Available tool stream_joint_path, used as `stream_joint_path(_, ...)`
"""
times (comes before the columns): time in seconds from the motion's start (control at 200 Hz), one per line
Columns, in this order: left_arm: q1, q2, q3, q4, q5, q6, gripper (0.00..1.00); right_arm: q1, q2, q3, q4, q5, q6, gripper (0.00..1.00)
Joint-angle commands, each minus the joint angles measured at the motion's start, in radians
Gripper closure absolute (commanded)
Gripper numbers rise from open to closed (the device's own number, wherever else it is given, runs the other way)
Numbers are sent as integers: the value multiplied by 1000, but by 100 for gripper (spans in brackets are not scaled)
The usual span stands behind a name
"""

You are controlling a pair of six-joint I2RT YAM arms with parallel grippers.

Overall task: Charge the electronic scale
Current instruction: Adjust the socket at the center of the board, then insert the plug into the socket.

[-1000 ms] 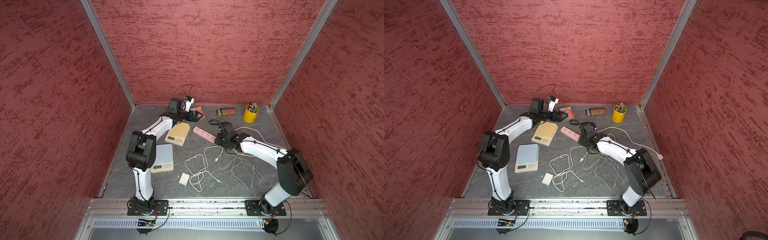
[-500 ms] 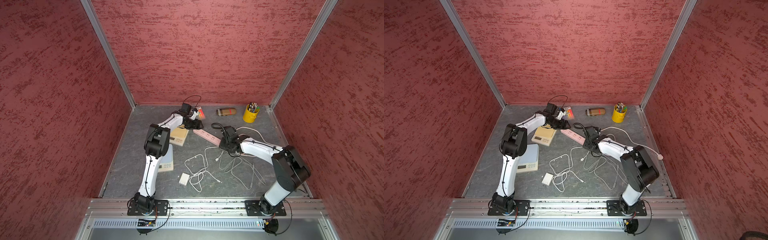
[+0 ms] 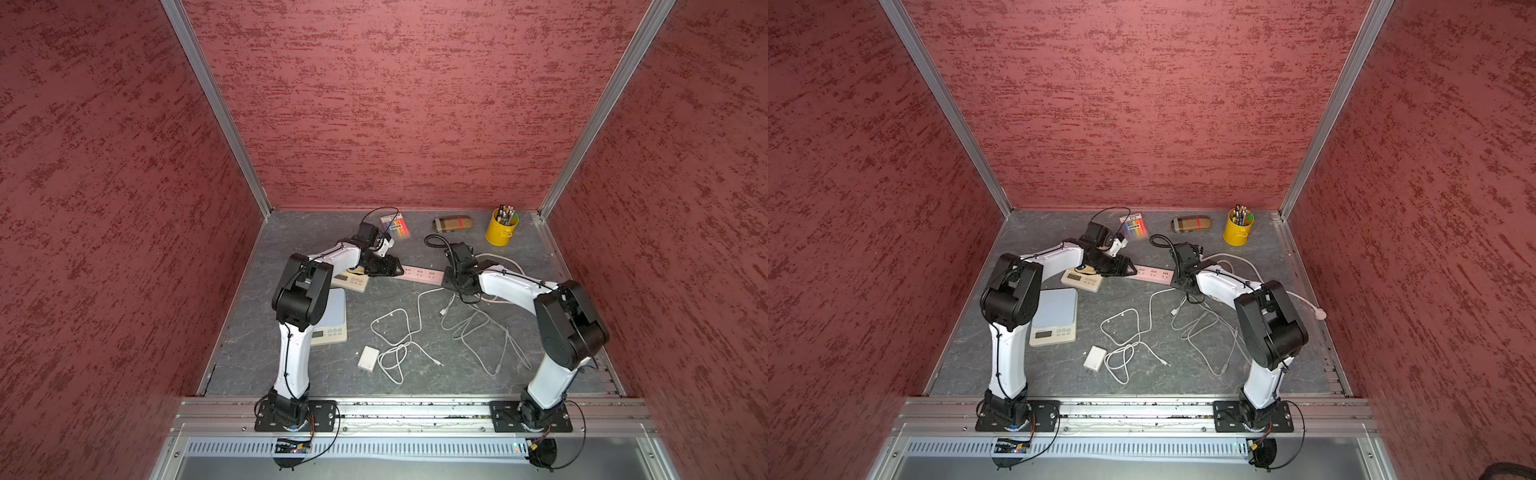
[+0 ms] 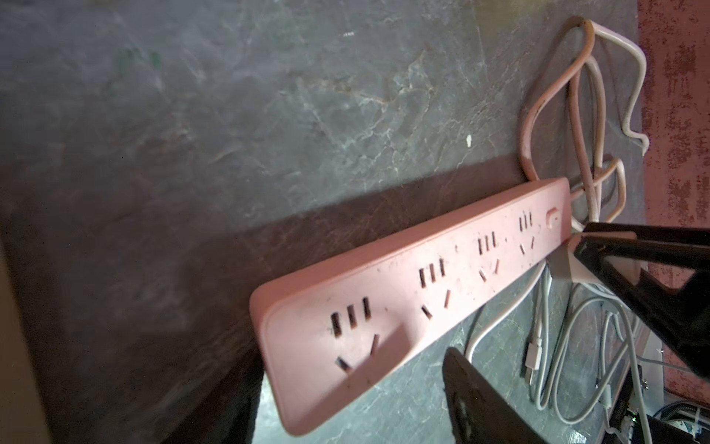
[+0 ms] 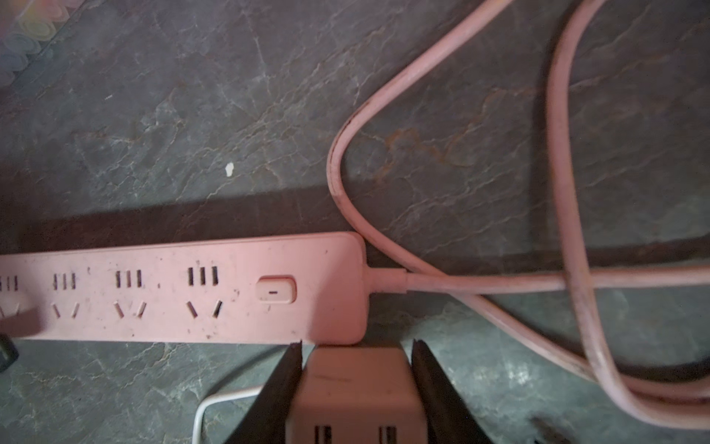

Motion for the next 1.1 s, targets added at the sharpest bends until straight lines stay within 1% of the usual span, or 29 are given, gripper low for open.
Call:
stream_joint_path(0.0,-17,-41,-34,36,48,-13,26,-11,-27,54,-20,56,-25,100)
stream_joint_path(0.105,-9,-74,-40,28,17,-17,24,-4,-85,70,-77,63,-6,100)
stream_joint_path(0.18,4,-86,-29,8,-3,-25,23,13,-116,96,-135,94,9,100)
stream_joint_path(0.321,19,-110,-21,7,-39,-31,23,58,-99,193,-230,132,24,100)
stream_joint_path(0.386,21,-114,-19,15,-51,-34,24,78,-66,251,-236,133,22,100)
stream_joint_path(0.551,25,-84,-7,43,-60,-72,36,117,110,465,-268,106,9,100)
stream_joint_path(0.641,25,-62,4,45,-65,-79,38,138,216,585,-304,92,2,100)
stream_joint_path(0.726,26,-41,20,32,-70,-81,39,150,287,664,-335,84,-1,100)
stream_joint_path(0.816,28,-22,24,27,-71,-83,40,160,328,697,-350,72,5,100)
stream_joint_path(1.092,36,9,15,43,-58,-100,47,174,389,701,-315,28,37,100)
